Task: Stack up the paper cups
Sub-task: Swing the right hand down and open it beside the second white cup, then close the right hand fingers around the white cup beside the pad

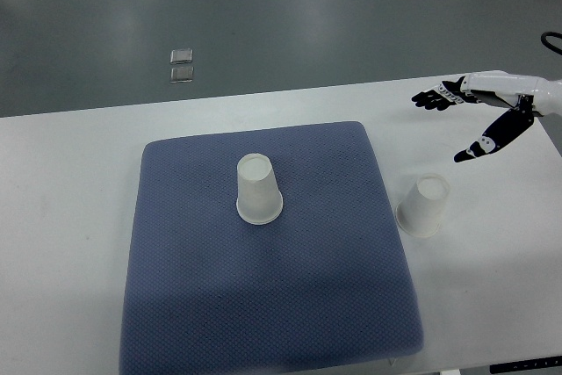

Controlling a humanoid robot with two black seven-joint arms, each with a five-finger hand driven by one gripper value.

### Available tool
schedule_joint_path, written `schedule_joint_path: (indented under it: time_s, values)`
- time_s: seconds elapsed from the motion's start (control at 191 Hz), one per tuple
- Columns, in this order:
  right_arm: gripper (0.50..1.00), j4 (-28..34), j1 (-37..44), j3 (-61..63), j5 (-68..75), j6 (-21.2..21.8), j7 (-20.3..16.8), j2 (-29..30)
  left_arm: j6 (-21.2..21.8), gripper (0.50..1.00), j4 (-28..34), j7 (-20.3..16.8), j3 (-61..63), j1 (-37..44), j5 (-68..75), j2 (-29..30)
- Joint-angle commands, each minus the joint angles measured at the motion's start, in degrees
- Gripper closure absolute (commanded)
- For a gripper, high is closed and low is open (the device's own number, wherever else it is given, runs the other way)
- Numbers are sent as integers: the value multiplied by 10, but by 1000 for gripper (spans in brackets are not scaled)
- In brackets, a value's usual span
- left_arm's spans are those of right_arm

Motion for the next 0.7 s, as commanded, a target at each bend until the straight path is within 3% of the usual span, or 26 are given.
schedule_joint_path:
  time_s: [0.0,0.105,0.345,0.695]
  values:
    - [585,21,1,-7,-60,16,-1,-7,0,500,0,0,0,1,0,0]
    - [587,30,1,-30,-123,-4,-4,3,0,500,0,0,0,0,0,0]
    - [587,29,-1,-51,-267,-92,-4,62,0,500,0,0,0,1,0,0]
    - [587,19,-2,-111,-337,-150,-12,75,0,500,0,0,0,1,0,0]
